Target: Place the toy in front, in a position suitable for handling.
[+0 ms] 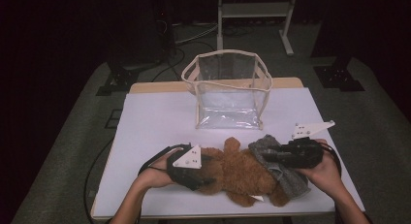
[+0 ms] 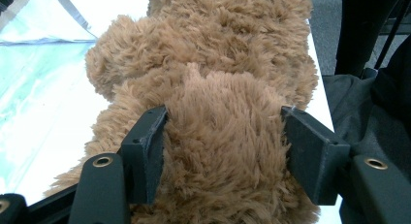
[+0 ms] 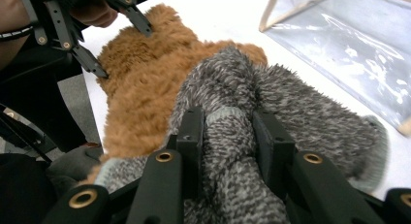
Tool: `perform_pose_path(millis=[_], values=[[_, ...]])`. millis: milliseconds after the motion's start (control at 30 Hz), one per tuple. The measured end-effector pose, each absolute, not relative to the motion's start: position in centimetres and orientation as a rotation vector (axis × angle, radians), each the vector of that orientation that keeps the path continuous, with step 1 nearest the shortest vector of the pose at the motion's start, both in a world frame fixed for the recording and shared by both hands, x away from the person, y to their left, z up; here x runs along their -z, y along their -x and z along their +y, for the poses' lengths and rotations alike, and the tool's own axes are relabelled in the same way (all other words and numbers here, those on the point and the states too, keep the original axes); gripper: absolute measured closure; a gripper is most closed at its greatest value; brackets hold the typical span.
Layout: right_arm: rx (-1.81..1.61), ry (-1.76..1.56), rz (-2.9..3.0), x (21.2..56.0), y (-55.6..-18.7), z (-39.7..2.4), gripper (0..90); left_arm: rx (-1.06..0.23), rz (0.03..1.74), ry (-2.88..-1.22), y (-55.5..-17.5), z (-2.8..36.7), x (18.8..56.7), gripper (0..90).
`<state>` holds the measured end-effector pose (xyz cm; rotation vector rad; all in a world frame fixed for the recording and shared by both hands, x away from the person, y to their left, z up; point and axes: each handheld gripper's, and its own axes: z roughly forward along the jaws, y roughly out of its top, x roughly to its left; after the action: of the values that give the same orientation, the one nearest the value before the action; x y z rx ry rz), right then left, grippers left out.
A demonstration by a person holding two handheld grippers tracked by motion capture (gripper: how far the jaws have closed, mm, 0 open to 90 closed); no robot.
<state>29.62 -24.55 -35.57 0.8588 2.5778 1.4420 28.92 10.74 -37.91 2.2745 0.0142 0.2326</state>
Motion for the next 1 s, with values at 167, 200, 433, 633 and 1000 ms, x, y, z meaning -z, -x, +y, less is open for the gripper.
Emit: perform_pose_path(millis=[167, 200, 433, 633, 1000], values=[[-1.456, -0.742, 2.631, 35.1, -30.4, -21.1, 66.9, -0.23, 0.021, -2.269, -29.1, 10.9, 37.9, 34.7], [-1.454, -0.714, 2.65, 35.2, -30.5, -20.2, 66.8, -0.232, 0.023, -2.271, -29.1, 10.9, 37.8, 33.6], [-1.467, -0.7, 2.691, 36.5, -30.0, -19.1, 67.4, -0.235, 0.048, -2.251, -30.0, 10.8, 37.1, 25.0], [-1.476, -0.708, 2.659, 35.9, -29.3, -20.1, 67.4, -0.218, 0.019, -2.284, -29.4, 10.2, 37.7, 32.0], [-1.49, -0.77, 2.639, 36.5, -31.5, -19.7, 67.2, -0.207, -0.019, -2.281, -28.4, 11.1, 37.6, 32.0]])
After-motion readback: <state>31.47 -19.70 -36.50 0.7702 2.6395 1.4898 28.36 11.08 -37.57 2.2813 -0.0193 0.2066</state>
